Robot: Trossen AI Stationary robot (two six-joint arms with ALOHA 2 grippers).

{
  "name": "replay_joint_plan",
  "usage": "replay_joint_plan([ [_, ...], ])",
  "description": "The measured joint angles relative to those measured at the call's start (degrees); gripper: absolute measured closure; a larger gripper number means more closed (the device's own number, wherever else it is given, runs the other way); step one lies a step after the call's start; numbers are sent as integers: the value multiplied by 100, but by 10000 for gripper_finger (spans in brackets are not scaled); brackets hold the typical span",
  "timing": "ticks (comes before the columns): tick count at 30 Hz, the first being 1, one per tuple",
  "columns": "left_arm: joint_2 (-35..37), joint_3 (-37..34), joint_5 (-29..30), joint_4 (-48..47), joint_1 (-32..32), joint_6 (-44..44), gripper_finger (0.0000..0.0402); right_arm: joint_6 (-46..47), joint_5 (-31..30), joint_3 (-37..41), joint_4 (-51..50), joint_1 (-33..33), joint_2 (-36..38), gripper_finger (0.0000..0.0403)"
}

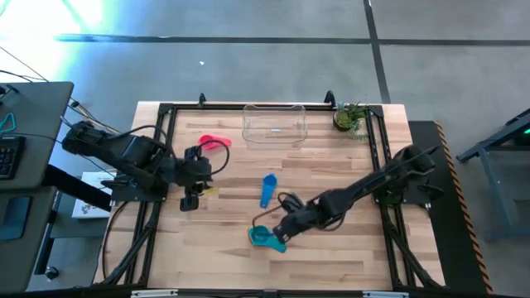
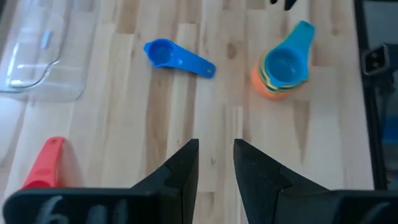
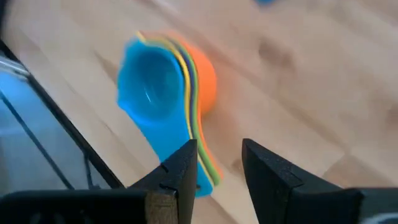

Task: Nest measuring cups in basket
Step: Stack the red measuring cup in the light blue measuring cup

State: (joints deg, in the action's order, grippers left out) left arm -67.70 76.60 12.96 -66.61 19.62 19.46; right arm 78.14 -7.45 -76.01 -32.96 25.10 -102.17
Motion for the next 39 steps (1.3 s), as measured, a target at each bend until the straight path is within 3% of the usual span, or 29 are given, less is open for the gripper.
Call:
replay_joint_plan([
  [6, 0, 0, 13, -108, -492, -42, 312, -821, -406, 0, -218, -412, 715, 284],
  [17, 0, -1, 9, -719, -1545, -161, 312, -2516, -434, -2, -537, -1452, 1805, 284],
  [26, 0, -889, -67, -638, -2624, -562, 312, -3587, 249, -2, -965, -2337, 2229, 284],
  [39, -2, -2230, -487, 494, -4108, -1391, 312, -4560, 1105, -2, -1398, -3260, 2323, 284],
])
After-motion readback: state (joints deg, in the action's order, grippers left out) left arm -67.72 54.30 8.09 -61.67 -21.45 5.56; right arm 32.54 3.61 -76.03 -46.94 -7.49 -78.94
